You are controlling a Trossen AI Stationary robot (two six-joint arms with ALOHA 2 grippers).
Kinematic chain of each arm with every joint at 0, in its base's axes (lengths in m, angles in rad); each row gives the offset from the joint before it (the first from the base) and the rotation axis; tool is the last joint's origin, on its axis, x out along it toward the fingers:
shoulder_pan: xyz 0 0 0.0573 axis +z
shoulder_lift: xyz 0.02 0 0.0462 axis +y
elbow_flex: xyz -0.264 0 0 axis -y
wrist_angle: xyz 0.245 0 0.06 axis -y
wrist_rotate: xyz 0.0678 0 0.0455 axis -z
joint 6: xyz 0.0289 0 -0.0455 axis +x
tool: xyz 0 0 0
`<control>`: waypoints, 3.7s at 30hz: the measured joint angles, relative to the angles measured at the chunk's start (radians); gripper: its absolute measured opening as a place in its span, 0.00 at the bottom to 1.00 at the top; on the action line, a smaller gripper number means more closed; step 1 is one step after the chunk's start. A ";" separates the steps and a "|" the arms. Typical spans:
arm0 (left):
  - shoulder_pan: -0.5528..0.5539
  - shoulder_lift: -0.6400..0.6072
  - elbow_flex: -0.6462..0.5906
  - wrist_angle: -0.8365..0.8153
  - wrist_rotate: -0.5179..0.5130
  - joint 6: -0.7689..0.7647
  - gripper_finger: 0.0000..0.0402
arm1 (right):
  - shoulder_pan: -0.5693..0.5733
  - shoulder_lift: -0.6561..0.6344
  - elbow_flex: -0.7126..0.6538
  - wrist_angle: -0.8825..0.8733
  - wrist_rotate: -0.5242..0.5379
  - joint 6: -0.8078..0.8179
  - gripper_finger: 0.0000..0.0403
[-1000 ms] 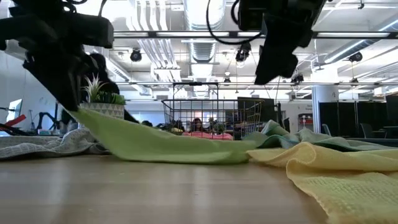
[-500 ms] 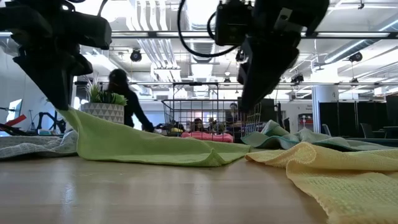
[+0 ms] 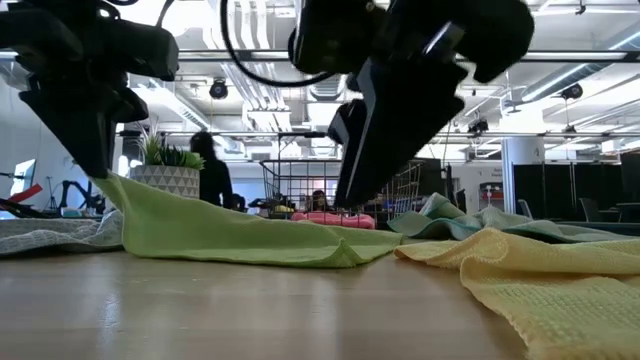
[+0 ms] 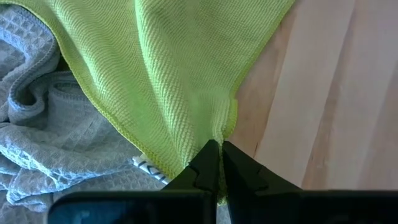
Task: Fold microfiber towels
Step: Fold the light green towel
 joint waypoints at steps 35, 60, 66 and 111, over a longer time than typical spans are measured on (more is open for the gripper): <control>-0.023 0.000 0.035 0.156 0.266 -0.004 0.00 | 0.035 -0.073 0.077 -0.222 0.018 0.231 0.02; 0.020 0.046 0.172 0.060 0.201 -0.159 0.00 | 0.123 -0.208 0.029 -0.408 0.231 0.599 0.02; 0.080 0.121 0.148 0.045 0.130 -0.158 0.00 | 0.047 -0.099 0.023 -0.414 0.249 0.602 0.02; 0.225 0.214 0.149 0.052 0.058 -0.078 0.39 | -0.058 -0.045 -0.003 -0.514 0.274 0.601 0.21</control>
